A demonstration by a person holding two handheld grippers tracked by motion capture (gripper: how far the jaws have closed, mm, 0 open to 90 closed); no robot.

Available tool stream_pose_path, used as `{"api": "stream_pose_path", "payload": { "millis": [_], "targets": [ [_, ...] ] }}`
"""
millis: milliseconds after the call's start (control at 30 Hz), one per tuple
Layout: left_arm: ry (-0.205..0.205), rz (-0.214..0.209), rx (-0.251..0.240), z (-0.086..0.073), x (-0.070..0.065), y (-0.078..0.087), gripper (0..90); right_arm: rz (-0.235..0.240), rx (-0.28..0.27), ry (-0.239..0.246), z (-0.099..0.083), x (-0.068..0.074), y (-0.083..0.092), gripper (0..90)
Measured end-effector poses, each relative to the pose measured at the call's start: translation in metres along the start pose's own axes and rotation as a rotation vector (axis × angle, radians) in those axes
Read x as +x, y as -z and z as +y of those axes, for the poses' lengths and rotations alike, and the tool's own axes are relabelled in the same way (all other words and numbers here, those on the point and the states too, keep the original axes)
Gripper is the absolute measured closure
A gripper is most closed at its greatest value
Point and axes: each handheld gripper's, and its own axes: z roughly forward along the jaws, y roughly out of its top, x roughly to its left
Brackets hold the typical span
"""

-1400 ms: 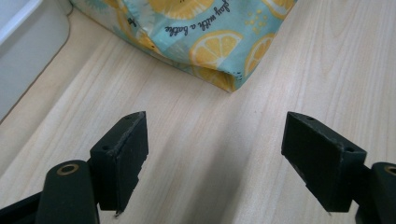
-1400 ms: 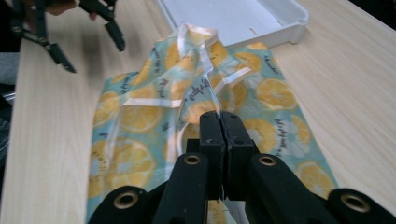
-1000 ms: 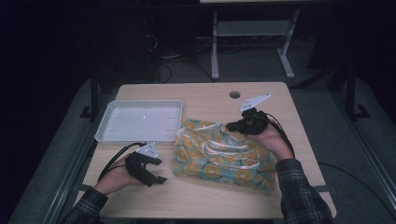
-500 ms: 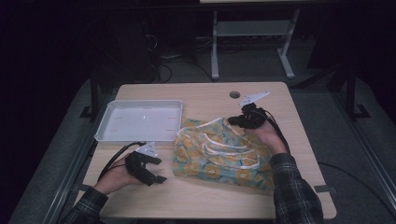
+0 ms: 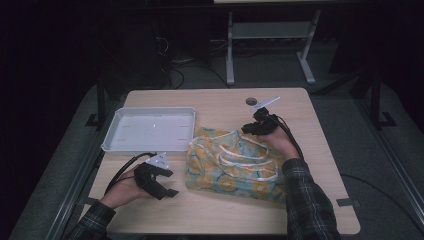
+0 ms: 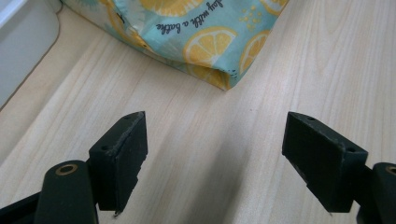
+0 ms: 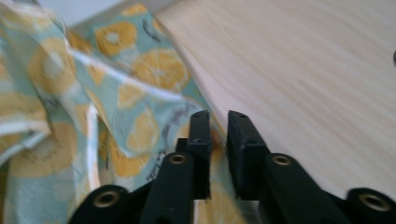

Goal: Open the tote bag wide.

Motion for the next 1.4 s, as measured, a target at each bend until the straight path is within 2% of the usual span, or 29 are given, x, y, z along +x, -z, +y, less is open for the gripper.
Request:
{"api": "stream_pose_path", "payload": {
  "millis": [133,267,467,700,900,1000,1033,1100,1400],
  "targets": [
    [-0.003,0.002,0.005,-0.001,0.001,0.0,21.9,0.003,-0.028,-0.025,0.001,0.001,0.011,62.2],
    [0.004,0.004,-0.006,-0.001,0.0,0.002,22.1,0.009,-0.043,-0.022,0.001,0.006,0.026,55.8],
    [0.008,0.008,-0.012,0.001,-0.001,0.005,23.0,-0.001,-0.037,-0.001,-0.005,0.015,0.05,54.8],
    [0.026,0.024,-0.07,0.011,0.0,0.017,29.8,-0.024,-0.002,0.014,-0.025,0.025,0.073,56.9],
    [0.027,0.038,-0.107,0.029,0.001,0.027,36.8,-0.01,0.016,0.02,-0.042,0.037,0.088,56.8],
    [-0.006,0.04,-0.112,0.043,0.002,0.03,38.6,-0.018,0.035,0.034,-0.049,0.043,0.092,56.7],
    [-0.006,0.039,-0.118,0.047,0.002,0.03,39.2,-0.019,0.044,0.034,-0.051,0.044,0.093,56.6],
    [-0.023,0.04,-0.136,0.058,0.002,0.031,40.2,-0.017,0.038,0.029,-0.054,0.045,0.096,56.5],
    [-0.082,0.032,-0.155,0.109,0.005,0.019,41.9,-0.027,0.069,0.009,-0.072,0.042,0.103,56.2]
  ]
}}
